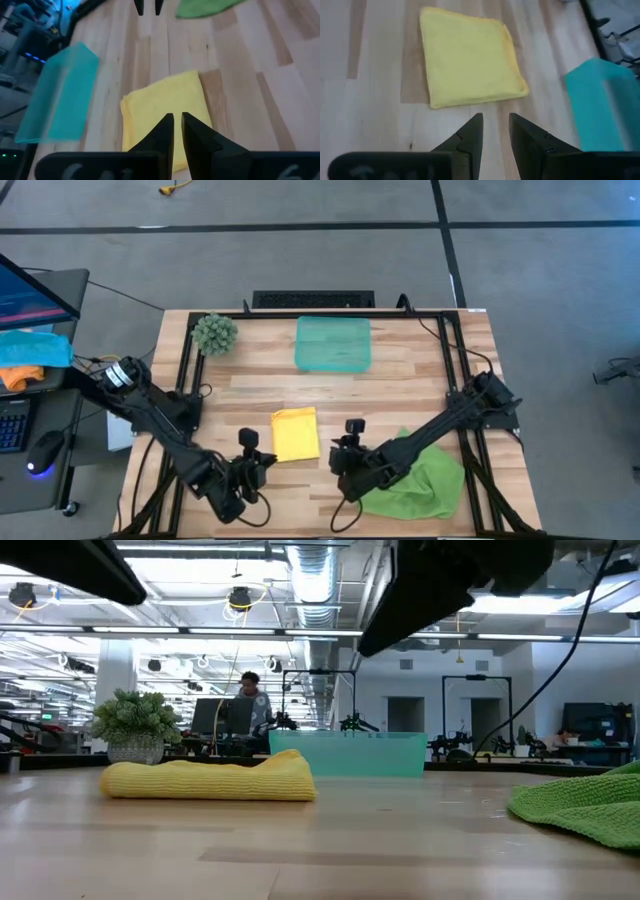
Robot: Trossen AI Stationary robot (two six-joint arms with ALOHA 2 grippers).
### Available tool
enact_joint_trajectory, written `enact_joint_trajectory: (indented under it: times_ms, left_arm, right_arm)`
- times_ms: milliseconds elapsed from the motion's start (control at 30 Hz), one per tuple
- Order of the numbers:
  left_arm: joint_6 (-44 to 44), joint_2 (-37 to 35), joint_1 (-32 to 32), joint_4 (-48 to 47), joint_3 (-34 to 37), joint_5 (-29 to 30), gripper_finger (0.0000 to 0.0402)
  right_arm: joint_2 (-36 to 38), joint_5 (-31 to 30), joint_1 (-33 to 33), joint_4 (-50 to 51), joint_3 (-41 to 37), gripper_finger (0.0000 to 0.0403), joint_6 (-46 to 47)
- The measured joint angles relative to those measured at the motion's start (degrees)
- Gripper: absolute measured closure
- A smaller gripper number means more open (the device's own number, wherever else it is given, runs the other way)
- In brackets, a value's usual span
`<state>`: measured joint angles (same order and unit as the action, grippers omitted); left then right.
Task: Roll microfiber towels into tight, uniform cylinder then place into a basket
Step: Roll the yellow microfiber cloth
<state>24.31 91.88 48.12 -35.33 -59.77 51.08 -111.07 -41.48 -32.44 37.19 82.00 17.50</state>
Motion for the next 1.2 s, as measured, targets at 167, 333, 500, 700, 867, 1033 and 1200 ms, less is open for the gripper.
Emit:
enact_joint_trajectory:
  times_ms: [167,333,500,700,867,1033,1200]
  left_arm:
    - [0.2,0.0,-1.9,0.1,0.0,-2.5,0.0372]
    - [1.8,0.0,-4.4,0.1,0.0,-7.9,0.0370]
    - [5.7,0.0,-6.4,0.1,0.0,-12.1,0.0355]
    - [6.9,0.0,-7.2,0.1,0.1,-13.7,0.0327]
    - [8.4,0.0,-7.2,0.3,0.1,-15.8,0.0315]
    - [12.6,0.1,-7.1,0.3,0.1,-17.6,0.0307]
    - [14.5,0.1,-7.1,0.3,0.1,-17.4,0.0288]
  right_arm:
    - [0.0,7.3,1.9,-4.2,0.0,0.0286,0.0]
    - [0.0,14.4,3.2,-7.0,0.0,0.0286,0.0]
    - [0.0,15.7,3.4,-7.1,0.0,0.0286,0.5]
    - [0.0,16.0,3.4,-7.3,0.0,0.0286,0.5]
    - [0.0,16.0,3.5,-7.3,0.0,0.0285,0.5]
    - [0.0,16.0,3.9,-7.3,0.0,0.0262,0.0]
    - [0.0,16.0,4.1,-7.4,0.0,0.0220,-1.5]
